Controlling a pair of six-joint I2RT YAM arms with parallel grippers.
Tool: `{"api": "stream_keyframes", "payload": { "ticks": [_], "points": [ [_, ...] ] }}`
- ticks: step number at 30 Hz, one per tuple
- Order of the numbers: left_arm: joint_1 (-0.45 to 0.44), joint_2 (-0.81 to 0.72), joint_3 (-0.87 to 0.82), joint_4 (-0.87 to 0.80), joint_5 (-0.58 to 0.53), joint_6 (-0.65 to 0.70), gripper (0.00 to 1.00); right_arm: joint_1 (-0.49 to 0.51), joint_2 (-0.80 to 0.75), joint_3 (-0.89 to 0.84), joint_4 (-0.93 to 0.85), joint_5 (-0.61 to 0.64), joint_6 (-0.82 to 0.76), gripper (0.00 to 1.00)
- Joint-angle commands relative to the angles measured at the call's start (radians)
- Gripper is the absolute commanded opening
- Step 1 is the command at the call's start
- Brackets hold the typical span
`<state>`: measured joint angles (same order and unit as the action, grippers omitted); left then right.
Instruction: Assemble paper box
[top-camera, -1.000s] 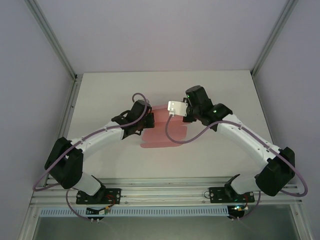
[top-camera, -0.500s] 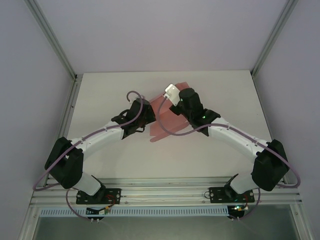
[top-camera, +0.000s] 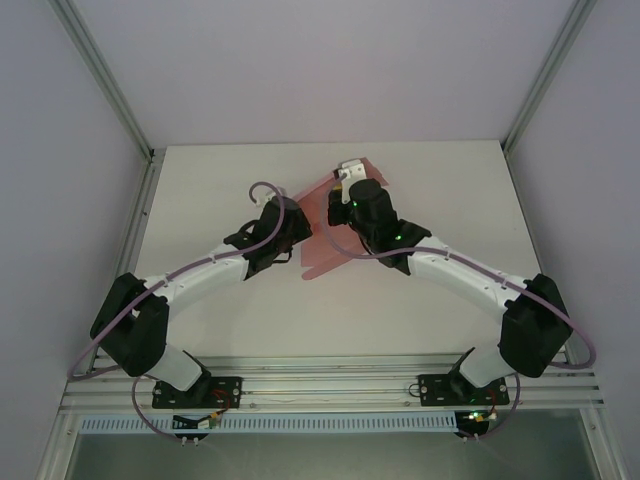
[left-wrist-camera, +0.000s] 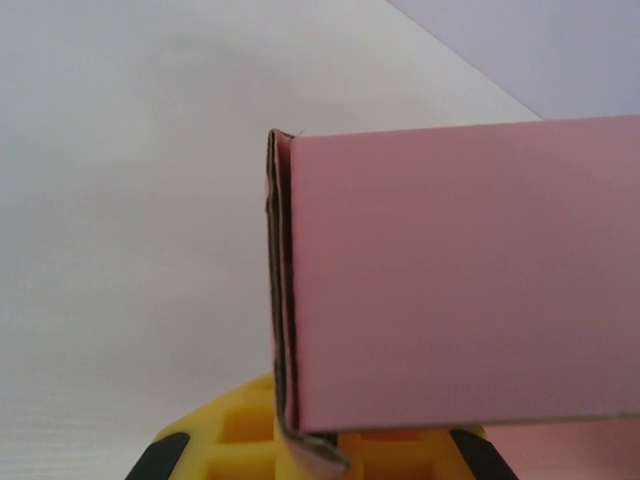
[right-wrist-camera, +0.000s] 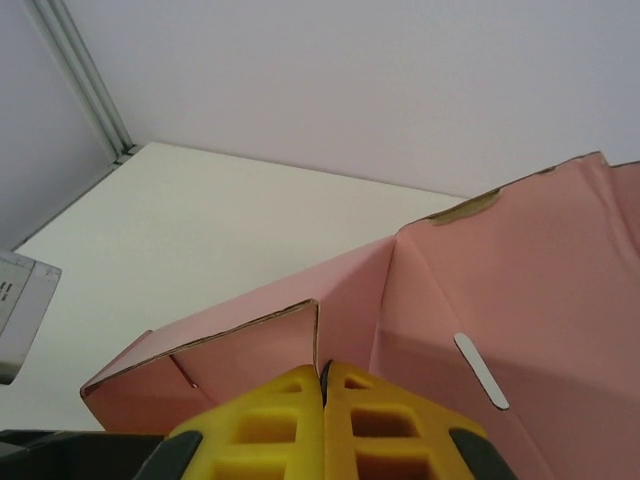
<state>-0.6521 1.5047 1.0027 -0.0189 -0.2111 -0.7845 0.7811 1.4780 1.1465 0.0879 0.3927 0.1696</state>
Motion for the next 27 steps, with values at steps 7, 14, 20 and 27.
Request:
{"api": "stream_keyframes", "payload": {
  "ticks": [7, 14, 20, 27],
  "points": [
    [0.009, 0.021, -0.014, 0.200, 0.055, 0.179, 0.00, 0.030, -0.237, 0.043, -0.358, 0.072, -0.080, 0.39],
    [0.121, 0.045, -0.173, 0.514, 0.280, 0.117, 0.00, -0.046, -0.564, -0.080, -0.534, -0.024, 0.015, 0.67],
    [0.181, 0.029, -0.286, 0.866, 0.474, 0.037, 0.00, -0.380, -0.718, -0.212, -0.545, -0.397, 0.256, 0.74],
    [0.188, -0.014, -0.289, 0.912, 0.556, 0.057, 0.00, -0.554, -0.526, -0.346, -0.023, -1.065, 0.490, 0.79]
  ]
}}
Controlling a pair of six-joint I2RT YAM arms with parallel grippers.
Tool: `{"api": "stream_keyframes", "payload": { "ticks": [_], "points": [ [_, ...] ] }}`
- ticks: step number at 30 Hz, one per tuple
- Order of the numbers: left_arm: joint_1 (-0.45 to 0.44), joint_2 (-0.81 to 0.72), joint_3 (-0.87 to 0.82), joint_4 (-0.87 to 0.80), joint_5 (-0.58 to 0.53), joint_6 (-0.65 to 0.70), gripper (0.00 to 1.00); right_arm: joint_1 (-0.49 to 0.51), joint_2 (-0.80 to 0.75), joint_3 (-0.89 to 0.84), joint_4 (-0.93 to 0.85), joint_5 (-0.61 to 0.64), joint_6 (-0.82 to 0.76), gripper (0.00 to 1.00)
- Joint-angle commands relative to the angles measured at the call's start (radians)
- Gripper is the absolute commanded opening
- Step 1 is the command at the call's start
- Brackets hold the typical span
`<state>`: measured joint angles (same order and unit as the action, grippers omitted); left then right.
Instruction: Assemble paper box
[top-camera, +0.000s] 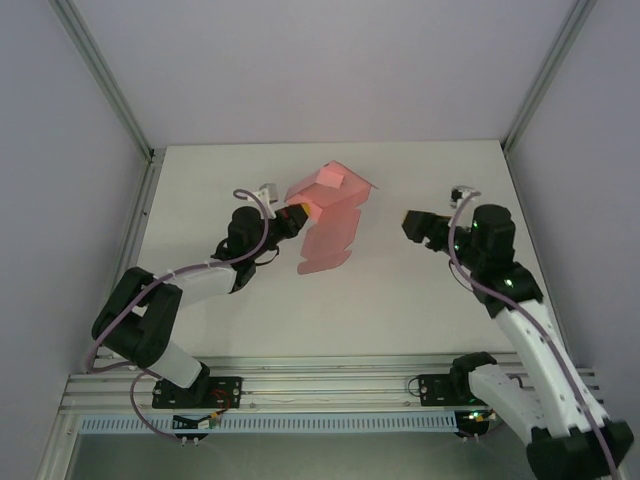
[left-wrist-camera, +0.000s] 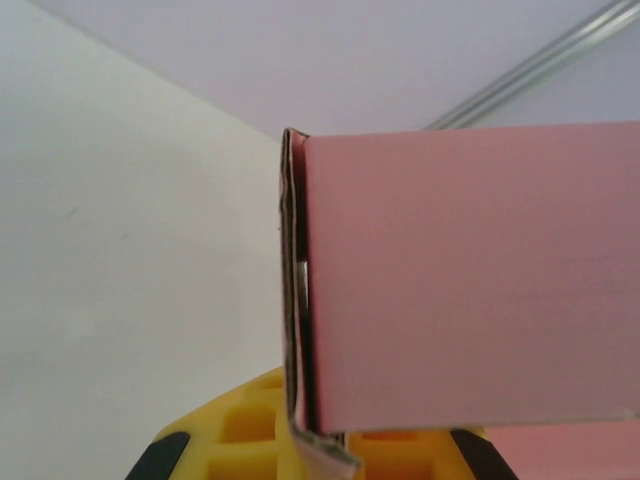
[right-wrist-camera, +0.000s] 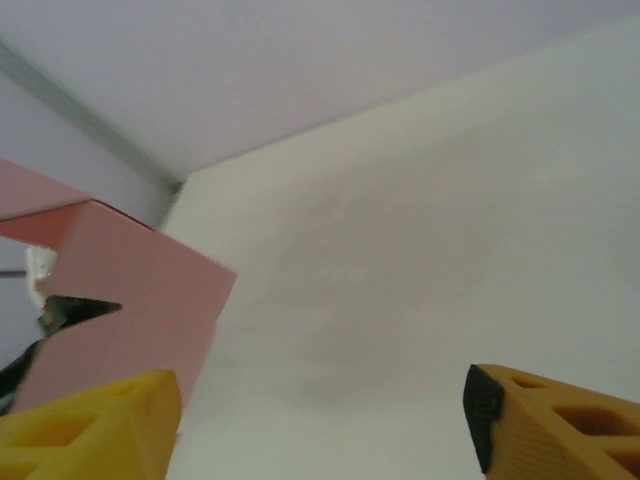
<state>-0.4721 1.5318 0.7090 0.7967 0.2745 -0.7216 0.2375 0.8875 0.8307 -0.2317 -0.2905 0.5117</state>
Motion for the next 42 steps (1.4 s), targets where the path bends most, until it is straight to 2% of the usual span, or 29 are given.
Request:
{"api": "stream_keyframes", "payload": {
  "ticks": [1, 3, 6, 14, 16, 26, 29, 34, 42],
  "points": [
    [0.007, -0.046, 0.002, 0.100, 0.077, -0.003, 0.00, -0.010, 0.094, -0.044, 0.404, -0.444, 0.183, 0.81],
    [0.008, -0.054, -0.010, 0.133, 0.081, -0.015, 0.00, -0.009, 0.134, -0.053, 0.520, -0.466, 0.234, 0.83],
    [0.007, -0.059, -0.012, 0.148, 0.091, -0.035, 0.00, -0.011, 0.180, -0.050, 0.591, -0.454, 0.270, 0.87],
    [0.007, -0.025, 0.016, 0.136, 0.100, -0.057, 0.00, -0.006, 0.303, -0.061, 0.909, -0.540, 0.430, 0.85],
    [0.007, -0.010, 0.023, 0.143, 0.111, -0.063, 0.00, 0.000, 0.326, -0.045, 0.913, -0.545, 0.433, 0.82],
    [0.007, 0.037, 0.045, 0.130, 0.094, -0.071, 0.00, 0.029, 0.412, -0.022, 1.008, -0.585, 0.485, 0.79],
    [0.007, 0.047, 0.047, 0.154, 0.107, -0.079, 0.00, 0.047, 0.426, -0.016, 0.958, -0.533, 0.451, 0.77],
    [0.007, 0.047, 0.053, 0.162, 0.113, -0.081, 0.00, 0.121, 0.440, 0.060, 0.702, -0.407, 0.282, 0.66],
    [0.008, 0.022, 0.047, 0.146, 0.097, -0.052, 0.00, 0.218, 0.395, 0.101, 0.372, -0.034, 0.112, 0.42]
  ]
}}
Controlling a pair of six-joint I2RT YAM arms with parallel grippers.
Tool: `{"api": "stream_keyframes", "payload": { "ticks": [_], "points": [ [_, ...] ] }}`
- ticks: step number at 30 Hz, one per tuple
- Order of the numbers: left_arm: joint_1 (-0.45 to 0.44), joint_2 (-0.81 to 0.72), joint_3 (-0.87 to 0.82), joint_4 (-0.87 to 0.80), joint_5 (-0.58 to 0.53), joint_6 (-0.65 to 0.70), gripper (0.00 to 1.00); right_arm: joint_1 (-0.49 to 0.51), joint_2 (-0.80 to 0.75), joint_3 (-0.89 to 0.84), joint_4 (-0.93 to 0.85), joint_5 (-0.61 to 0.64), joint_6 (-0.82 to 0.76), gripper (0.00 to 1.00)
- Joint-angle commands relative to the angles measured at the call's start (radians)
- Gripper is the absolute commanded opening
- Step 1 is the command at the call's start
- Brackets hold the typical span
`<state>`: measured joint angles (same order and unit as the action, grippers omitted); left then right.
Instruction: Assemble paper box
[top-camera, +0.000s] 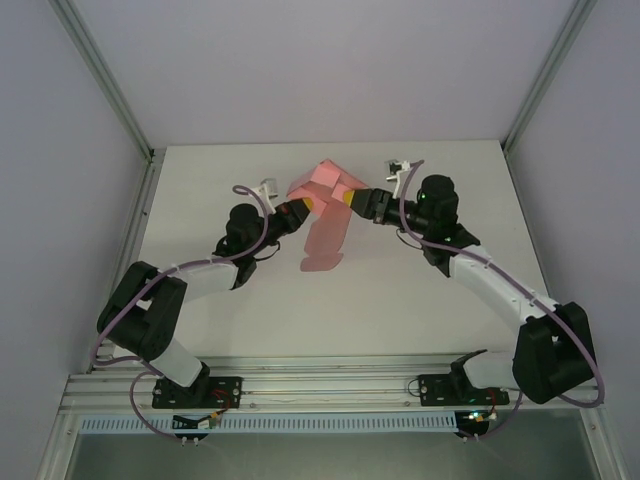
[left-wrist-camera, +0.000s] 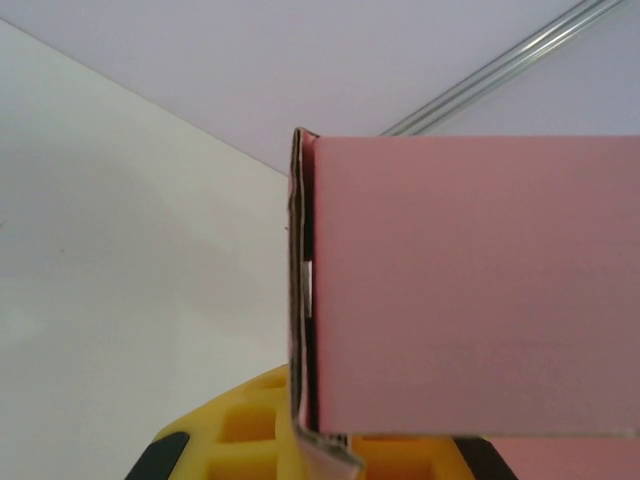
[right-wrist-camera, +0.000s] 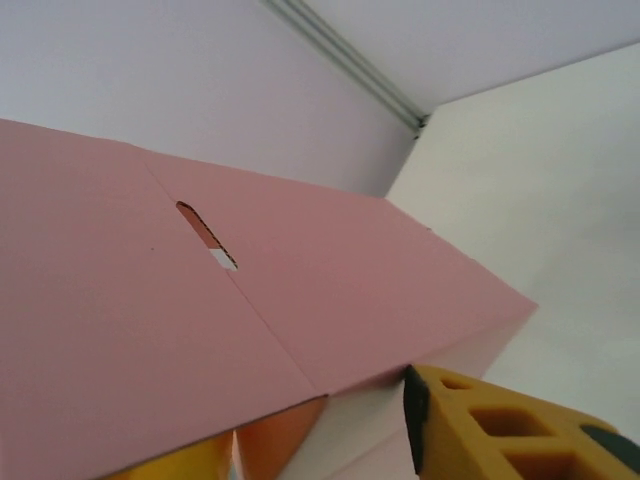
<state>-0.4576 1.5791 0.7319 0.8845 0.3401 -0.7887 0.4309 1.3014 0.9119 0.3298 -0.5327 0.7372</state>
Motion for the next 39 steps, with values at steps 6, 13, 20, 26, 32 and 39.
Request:
{"api": "stream_keyframes", "payload": {
  "ticks": [6, 13, 20, 26, 32, 39],
  "points": [
    [-0.015, -0.061, 0.017, 0.037, 0.021, 0.078, 0.00, 0.044, 0.004, 0.050, -0.319, 0.281, -0.130, 0.34],
    [-0.015, -0.107, 0.011, -0.078, -0.041, 0.142, 0.00, 0.043, -0.074, 0.031, -0.355, 0.318, -0.206, 0.49],
    [-0.008, -0.110, 0.036, -0.275, -0.086, 0.270, 0.00, -0.020, -0.290, 0.036, -0.607, 0.270, -0.393, 0.67],
    [-0.001, -0.107, 0.028, -0.312, -0.058, 0.363, 0.00, -0.116, -0.511, 0.001, -0.723, 0.289, -0.522, 0.76],
    [-0.001, -0.111, 0.032, -0.314, 0.052, 0.407, 0.00, -0.202, -0.460, 0.099, -0.819, 0.188, -0.633, 0.75],
    [-0.001, -0.118, 0.055, -0.341, 0.131, 0.427, 0.00, -0.229, -0.250, 0.252, -0.983, -0.029, -0.899, 0.65]
  ]
}}
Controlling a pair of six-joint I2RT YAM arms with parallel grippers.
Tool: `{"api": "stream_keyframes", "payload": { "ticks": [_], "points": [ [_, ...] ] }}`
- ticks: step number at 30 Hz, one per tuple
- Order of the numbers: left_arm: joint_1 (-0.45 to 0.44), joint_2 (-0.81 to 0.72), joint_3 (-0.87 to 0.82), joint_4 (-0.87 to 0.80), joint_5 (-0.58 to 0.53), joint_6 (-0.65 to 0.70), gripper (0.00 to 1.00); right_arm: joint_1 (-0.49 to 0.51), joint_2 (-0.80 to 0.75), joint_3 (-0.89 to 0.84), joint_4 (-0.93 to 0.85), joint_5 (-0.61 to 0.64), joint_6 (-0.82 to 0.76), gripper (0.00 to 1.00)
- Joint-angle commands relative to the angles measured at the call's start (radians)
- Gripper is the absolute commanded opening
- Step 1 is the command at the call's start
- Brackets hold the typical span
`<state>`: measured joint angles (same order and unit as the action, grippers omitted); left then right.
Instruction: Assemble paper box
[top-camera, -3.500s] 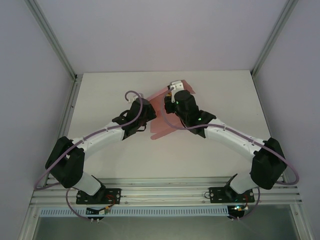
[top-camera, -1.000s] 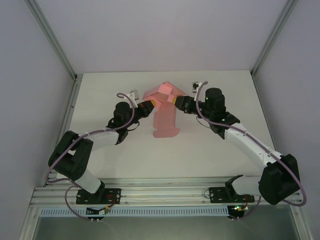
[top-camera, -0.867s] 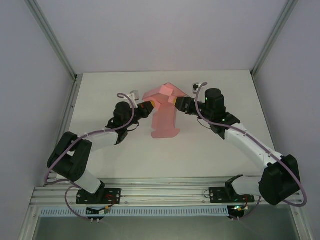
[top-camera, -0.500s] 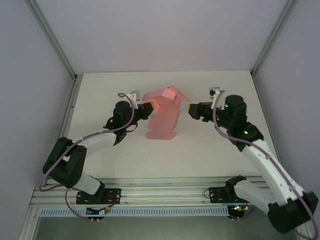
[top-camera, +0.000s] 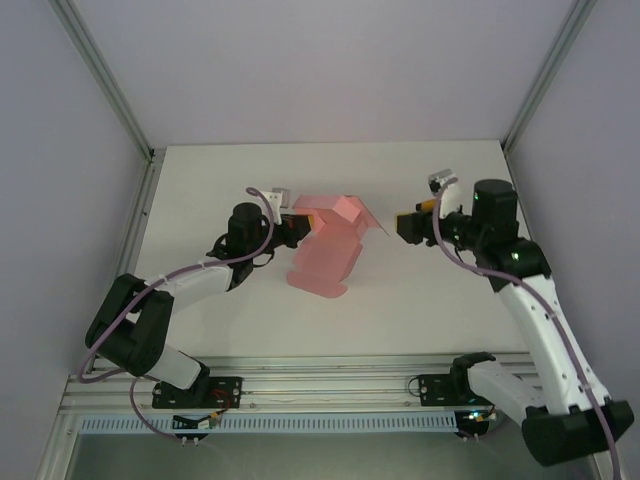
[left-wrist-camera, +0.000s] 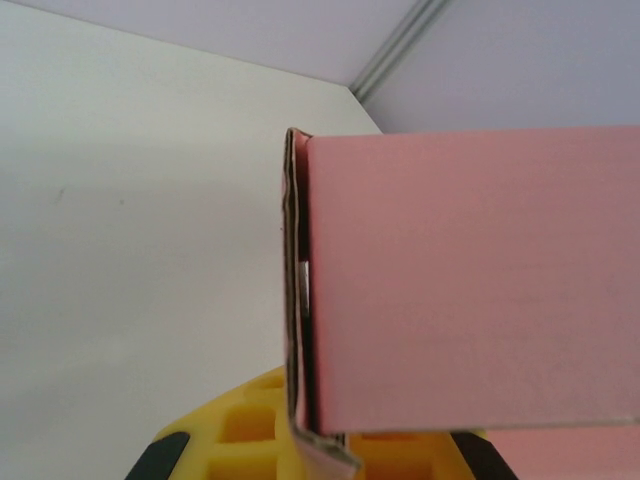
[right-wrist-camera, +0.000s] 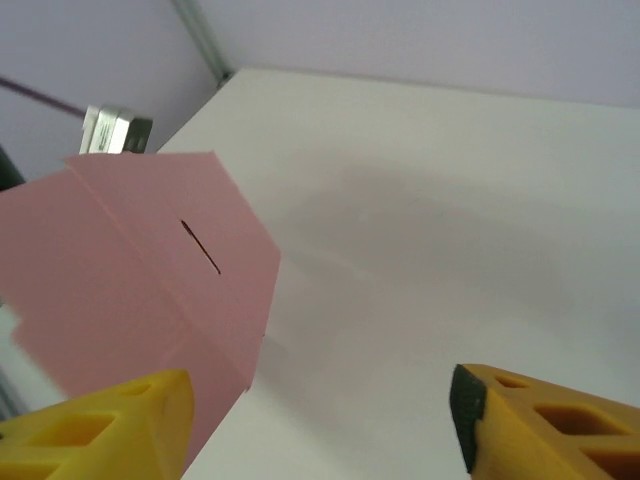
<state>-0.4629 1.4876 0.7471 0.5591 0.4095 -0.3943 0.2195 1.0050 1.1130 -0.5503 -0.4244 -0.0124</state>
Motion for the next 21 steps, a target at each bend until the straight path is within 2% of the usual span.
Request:
{"api": "stream_keyframes", "payload": {
  "ticks": [1, 5, 11, 17, 21],
  "points": [
    [0.004, -0.024, 0.046, -0.034, 0.055, 0.038, 0.00, -0.018, 0.075, 0.063, -0.105, -0.197, -0.181, 0.63],
    [0.004, -0.016, 0.053, -0.057, 0.046, 0.049, 0.00, -0.018, 0.119, 0.074, -0.128, -0.410, -0.320, 0.59],
    [0.004, -0.012, 0.073, -0.075, 0.054, 0.043, 0.00, -0.012, 0.145, 0.087, -0.168, -0.445, -0.382, 0.53],
    [0.004, 0.003, 0.098, -0.097, 0.069, 0.036, 0.00, 0.032, 0.186, 0.079, -0.073, -0.379, -0.343, 0.52],
    [0.001, 0.002, 0.104, -0.124, 0.052, 0.023, 0.00, 0.096, 0.207, 0.078, 0.037, -0.237, -0.244, 0.49]
  ]
}}
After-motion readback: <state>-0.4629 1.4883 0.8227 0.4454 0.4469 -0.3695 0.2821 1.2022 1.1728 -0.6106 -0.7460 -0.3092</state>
